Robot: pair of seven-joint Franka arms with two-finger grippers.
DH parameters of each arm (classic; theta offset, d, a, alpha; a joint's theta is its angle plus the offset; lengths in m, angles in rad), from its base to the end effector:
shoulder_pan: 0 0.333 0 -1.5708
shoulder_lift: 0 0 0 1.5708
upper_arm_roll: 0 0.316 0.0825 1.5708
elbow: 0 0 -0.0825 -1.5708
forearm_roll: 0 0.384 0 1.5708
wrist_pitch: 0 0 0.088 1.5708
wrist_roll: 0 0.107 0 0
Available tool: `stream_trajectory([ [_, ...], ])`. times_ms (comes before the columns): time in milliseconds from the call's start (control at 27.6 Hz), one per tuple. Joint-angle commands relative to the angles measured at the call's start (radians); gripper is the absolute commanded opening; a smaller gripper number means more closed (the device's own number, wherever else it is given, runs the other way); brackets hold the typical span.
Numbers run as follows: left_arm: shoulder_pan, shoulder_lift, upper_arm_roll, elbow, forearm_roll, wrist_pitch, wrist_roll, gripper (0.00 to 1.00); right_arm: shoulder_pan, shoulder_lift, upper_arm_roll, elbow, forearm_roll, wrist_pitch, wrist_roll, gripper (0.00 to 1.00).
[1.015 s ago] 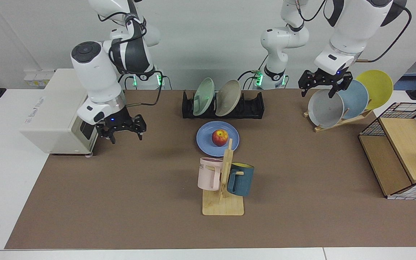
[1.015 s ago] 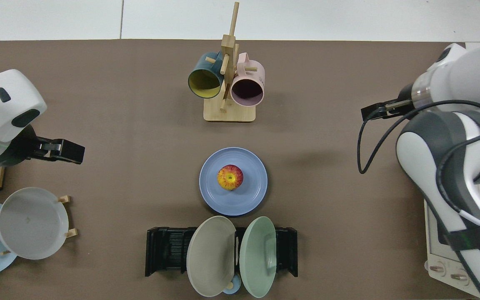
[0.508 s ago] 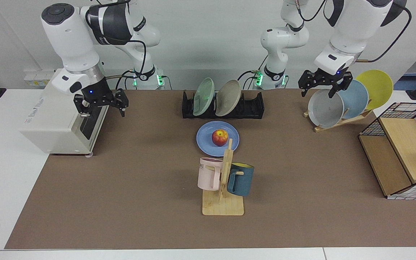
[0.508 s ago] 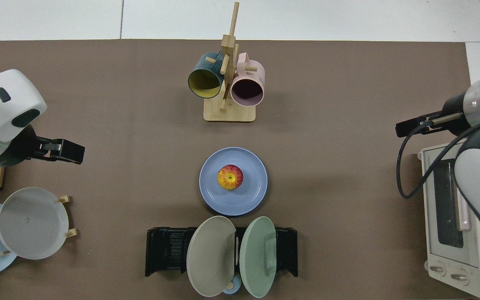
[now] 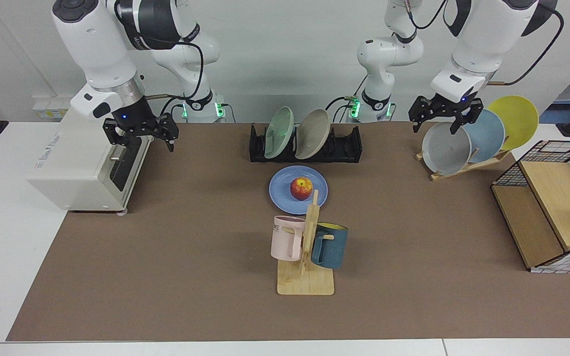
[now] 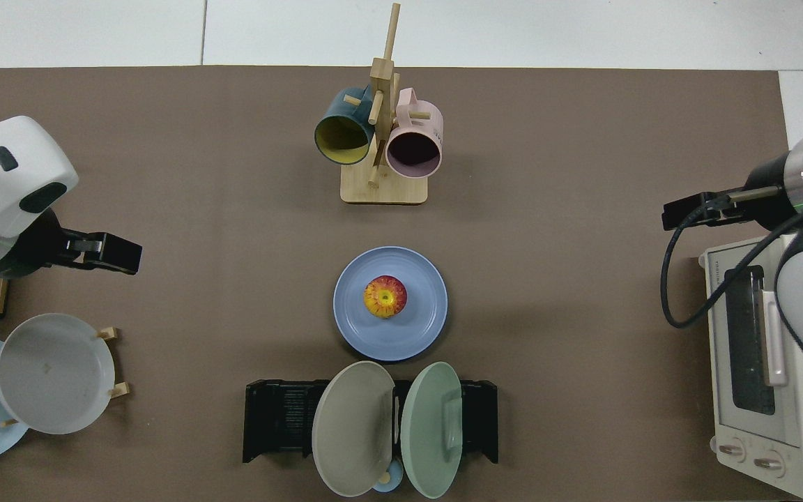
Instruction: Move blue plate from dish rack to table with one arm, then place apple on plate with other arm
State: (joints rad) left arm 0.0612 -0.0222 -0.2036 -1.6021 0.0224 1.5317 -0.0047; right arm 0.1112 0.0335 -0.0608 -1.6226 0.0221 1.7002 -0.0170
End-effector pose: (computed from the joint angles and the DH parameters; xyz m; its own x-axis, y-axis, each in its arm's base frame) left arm 0.5377 -0.0759 0.6184 0.9895 -0.1360 -0.0485 -0.1374 -0.9901 -0.0271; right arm 0.5744 0.0316 0.5926 0.9969 0.0646 0.0445 0.0655 -0.9977 -0.0192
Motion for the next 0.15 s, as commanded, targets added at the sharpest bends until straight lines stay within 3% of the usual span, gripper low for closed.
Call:
stream_trajectory([
  [0,0.005,0.005,-0.002,0.022,0.007,-0.019,-0.008,1.00,-0.018,-0.001,0.010,-0.008,0.013,0.027,0.058,1.00],
  [109,0.005,0.005,-0.002,0.022,0.007,-0.019,-0.008,1.00,-0.018,-0.001,0.009,-0.008,0.013,0.022,0.058,1.00],
])
